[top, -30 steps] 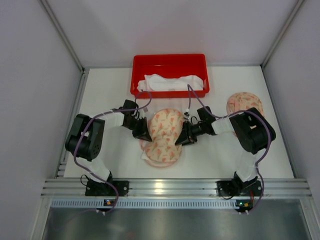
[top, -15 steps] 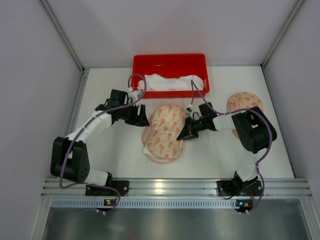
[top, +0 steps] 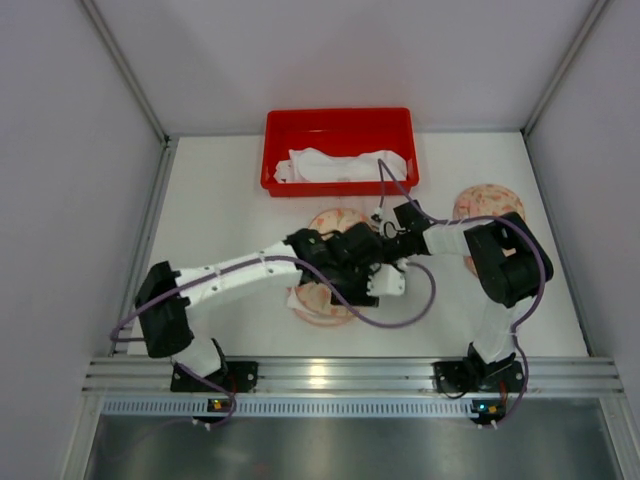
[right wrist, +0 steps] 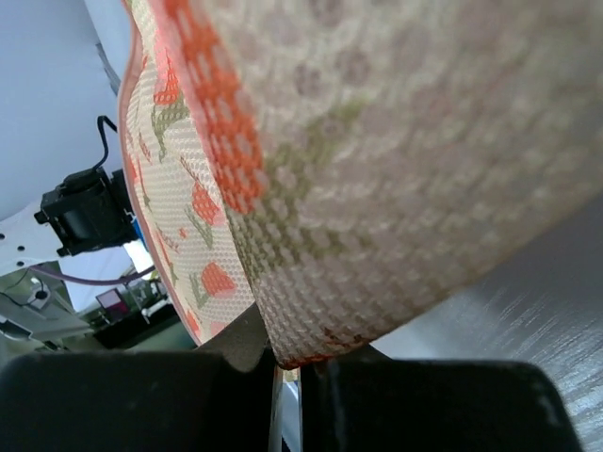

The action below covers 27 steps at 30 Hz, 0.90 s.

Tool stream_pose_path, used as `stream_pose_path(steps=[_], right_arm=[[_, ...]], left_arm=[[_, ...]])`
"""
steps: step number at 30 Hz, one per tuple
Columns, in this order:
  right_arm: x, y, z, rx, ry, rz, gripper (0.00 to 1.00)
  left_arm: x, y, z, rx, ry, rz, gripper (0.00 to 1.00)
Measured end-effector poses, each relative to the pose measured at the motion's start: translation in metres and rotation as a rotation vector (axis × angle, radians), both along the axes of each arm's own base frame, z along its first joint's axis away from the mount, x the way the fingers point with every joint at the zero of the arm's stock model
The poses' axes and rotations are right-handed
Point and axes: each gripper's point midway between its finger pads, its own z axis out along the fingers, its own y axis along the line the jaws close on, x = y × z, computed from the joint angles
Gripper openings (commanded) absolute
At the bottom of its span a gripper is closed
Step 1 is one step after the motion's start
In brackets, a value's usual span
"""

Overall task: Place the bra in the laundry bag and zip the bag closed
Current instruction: Adjust the laundry bag at the center of the board.

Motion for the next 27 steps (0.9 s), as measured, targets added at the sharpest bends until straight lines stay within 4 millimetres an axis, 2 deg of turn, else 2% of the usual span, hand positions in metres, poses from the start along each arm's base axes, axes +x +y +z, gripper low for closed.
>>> stream_pose_path(steps=[4, 6, 9, 12, 16, 20, 27], right_arm=[[-0.005, -0.001, -0.003, -0.017, 0.012, 0.01, 0.0], [-0.007, -0.001, -0.003, -0.026, 0.019, 0.013, 0.0], [-0.006, -0.001, -0.002, -0.034, 0.016, 0.016, 0.0], [-0.005, -0.001, -0.003, -0.04, 0.016, 0.015, 0.0], [-0.005, -0.002, -0.003, -0.044, 0.016, 0.013, 0.0], [-0.005, -0.002, -0.004, -0.048, 0.013, 0.014, 0.0], [-0.004, -0.003, -0.006, -0.057, 0.008, 0.011, 0.0]], left_arm=[[-0.048, -0.025, -0.04, 0.24, -0.026, -0.223, 0.64], [-0.055, -0.036, -0.051, 0.316, -0.038, -0.277, 0.64], [-0.052, -0.048, -0.063, 0.415, -0.075, -0.321, 0.65], [-0.049, -0.053, -0.078, 0.506, -0.105, -0.355, 0.65], [-0.047, -0.044, -0.104, 0.642, -0.111, -0.39, 0.64], [-0.042, -0.033, -0.122, 0.75, -0.123, -0.403, 0.64], [-0.033, -0.033, -0.132, 0.811, -0.156, -0.401, 0.59]])
